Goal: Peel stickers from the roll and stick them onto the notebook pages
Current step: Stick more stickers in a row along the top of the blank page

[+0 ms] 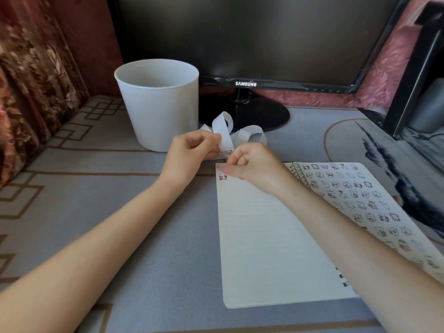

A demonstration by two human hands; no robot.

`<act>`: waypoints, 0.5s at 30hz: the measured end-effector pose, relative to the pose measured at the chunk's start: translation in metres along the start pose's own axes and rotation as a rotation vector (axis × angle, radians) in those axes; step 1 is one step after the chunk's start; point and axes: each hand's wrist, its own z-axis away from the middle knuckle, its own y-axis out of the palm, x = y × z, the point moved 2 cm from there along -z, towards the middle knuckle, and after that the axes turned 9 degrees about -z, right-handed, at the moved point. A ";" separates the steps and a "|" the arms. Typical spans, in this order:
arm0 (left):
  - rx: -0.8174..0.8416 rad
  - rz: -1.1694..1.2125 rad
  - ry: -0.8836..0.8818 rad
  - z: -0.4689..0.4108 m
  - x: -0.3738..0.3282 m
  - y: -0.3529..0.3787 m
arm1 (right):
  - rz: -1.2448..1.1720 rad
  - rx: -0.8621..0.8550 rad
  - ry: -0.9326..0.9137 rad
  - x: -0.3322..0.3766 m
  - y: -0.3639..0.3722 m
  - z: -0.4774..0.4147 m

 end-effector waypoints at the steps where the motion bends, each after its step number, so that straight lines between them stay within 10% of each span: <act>1: -0.002 -0.002 0.003 0.000 -0.001 0.000 | -0.006 0.003 -0.002 0.000 -0.001 0.000; 15: -0.026 0.049 0.037 0.005 -0.009 0.000 | -0.155 -0.111 -0.106 0.006 -0.014 0.006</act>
